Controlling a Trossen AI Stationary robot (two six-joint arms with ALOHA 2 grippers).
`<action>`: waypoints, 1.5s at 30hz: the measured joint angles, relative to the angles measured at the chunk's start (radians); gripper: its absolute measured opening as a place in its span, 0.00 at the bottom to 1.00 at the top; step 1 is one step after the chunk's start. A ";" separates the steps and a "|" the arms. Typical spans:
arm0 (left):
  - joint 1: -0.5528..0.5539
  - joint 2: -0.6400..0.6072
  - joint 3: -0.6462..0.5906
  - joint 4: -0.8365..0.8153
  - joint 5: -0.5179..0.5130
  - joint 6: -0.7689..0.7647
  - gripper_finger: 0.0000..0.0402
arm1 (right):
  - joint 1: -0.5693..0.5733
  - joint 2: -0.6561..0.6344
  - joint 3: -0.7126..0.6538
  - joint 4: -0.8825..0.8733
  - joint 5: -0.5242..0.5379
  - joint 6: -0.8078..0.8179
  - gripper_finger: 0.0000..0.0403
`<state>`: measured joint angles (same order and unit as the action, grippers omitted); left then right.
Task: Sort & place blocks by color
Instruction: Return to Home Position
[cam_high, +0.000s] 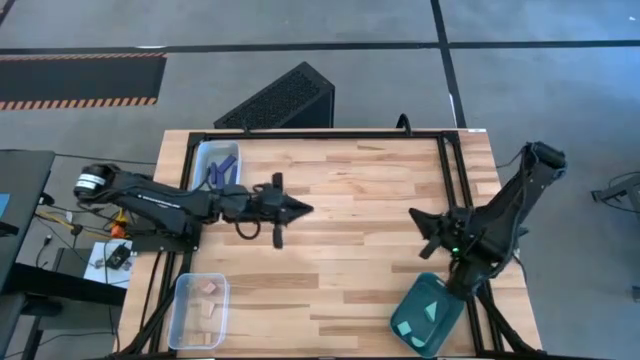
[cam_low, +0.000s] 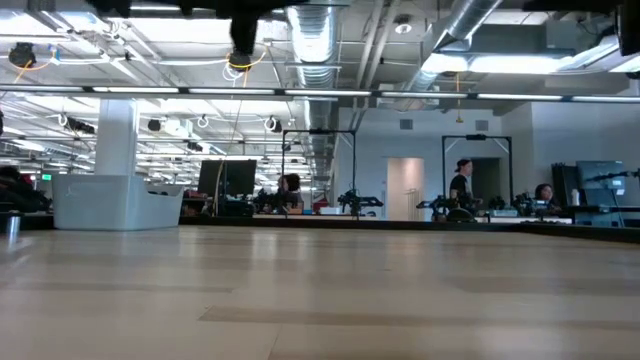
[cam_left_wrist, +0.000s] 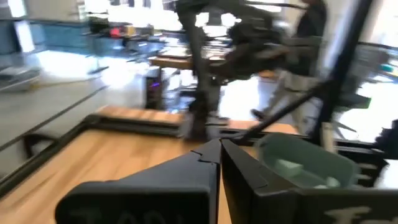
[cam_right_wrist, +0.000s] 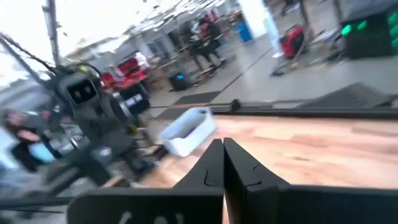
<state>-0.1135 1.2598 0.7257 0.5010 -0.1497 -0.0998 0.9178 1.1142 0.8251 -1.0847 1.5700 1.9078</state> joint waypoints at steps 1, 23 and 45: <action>0.013 -0.019 -0.027 0.004 -0.016 -0.014 0.00 | -0.023 0.019 -0.001 0.045 0.000 -0.042 0.02; 0.201 -0.144 -0.128 0.017 0.042 -0.026 0.00 | -0.744 0.322 0.001 1.509 -1.214 -1.688 0.00; 0.171 -0.393 -0.399 0.160 -0.051 -0.089 0.00 | -0.978 -0.198 -0.082 1.306 -1.769 -1.866 0.00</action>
<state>0.0574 0.8665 0.3268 0.6606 -0.2002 -0.1889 -0.0605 0.9161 0.7431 0.2213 -0.1993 0.0414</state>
